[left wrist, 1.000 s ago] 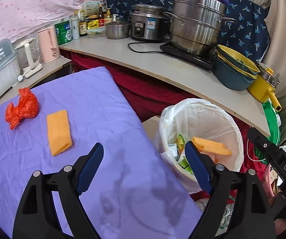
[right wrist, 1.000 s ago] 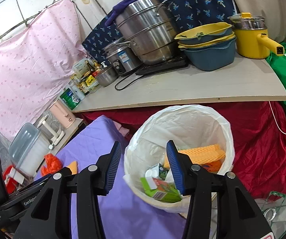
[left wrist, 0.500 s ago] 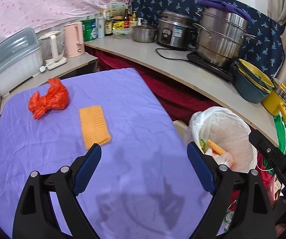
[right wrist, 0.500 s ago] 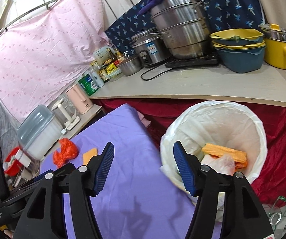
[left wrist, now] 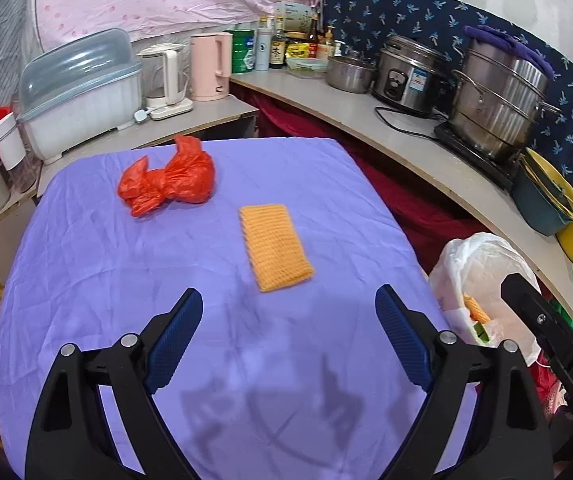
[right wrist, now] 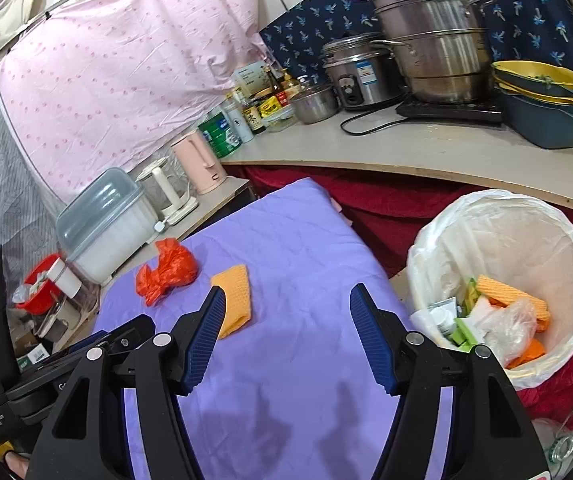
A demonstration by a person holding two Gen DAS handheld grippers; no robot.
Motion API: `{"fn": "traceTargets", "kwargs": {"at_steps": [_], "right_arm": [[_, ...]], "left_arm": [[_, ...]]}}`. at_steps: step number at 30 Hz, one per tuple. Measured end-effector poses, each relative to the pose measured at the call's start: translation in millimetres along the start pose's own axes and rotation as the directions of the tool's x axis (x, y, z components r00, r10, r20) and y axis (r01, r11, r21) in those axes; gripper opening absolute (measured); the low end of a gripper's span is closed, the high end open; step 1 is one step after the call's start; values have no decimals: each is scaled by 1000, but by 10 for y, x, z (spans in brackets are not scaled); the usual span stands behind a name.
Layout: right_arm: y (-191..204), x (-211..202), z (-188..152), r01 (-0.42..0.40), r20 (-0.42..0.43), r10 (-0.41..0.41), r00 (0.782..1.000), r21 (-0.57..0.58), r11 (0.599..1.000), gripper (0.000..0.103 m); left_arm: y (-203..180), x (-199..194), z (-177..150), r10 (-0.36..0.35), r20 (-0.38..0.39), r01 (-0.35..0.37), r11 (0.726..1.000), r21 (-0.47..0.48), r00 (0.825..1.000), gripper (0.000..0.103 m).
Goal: Collect trash
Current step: 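Move both tools back over the red bag and second foam net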
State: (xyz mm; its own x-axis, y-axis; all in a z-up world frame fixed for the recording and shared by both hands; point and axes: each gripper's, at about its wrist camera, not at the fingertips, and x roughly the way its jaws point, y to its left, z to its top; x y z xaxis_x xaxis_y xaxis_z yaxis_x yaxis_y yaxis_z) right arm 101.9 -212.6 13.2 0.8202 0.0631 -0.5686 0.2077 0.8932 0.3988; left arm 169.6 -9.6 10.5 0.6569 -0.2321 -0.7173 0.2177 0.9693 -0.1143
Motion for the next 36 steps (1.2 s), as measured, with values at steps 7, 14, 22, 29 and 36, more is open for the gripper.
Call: {"fn": "traceTargets", "kwargs": {"at_steps": [7,14,22,29,36], "right_arm": [[272,164,-86,-21,-33,19,999,-39,999,66],[492,363,-157,-35,-71,29,997,-73,997,69],[723,723,-279,-53,-130,39,991,-100,994,69],[931,1177,-339,-67,-185,45,982,-115,991,69],[970,1679,-373,-55,-231,29,972,-106,993,69]], "left_arm": [[333,2,-28,32,-7,-32,998,-48,999,84],[702,55,-36,61,-22,-63,993,-104,998,84],[1136,198,4,101,-41,-107,982,-154,994,84],[1465,438,87,130,-61,-140,973,-186,990,88],[1754,762,306,155,-65,-165,966,-200,986,91]]}}
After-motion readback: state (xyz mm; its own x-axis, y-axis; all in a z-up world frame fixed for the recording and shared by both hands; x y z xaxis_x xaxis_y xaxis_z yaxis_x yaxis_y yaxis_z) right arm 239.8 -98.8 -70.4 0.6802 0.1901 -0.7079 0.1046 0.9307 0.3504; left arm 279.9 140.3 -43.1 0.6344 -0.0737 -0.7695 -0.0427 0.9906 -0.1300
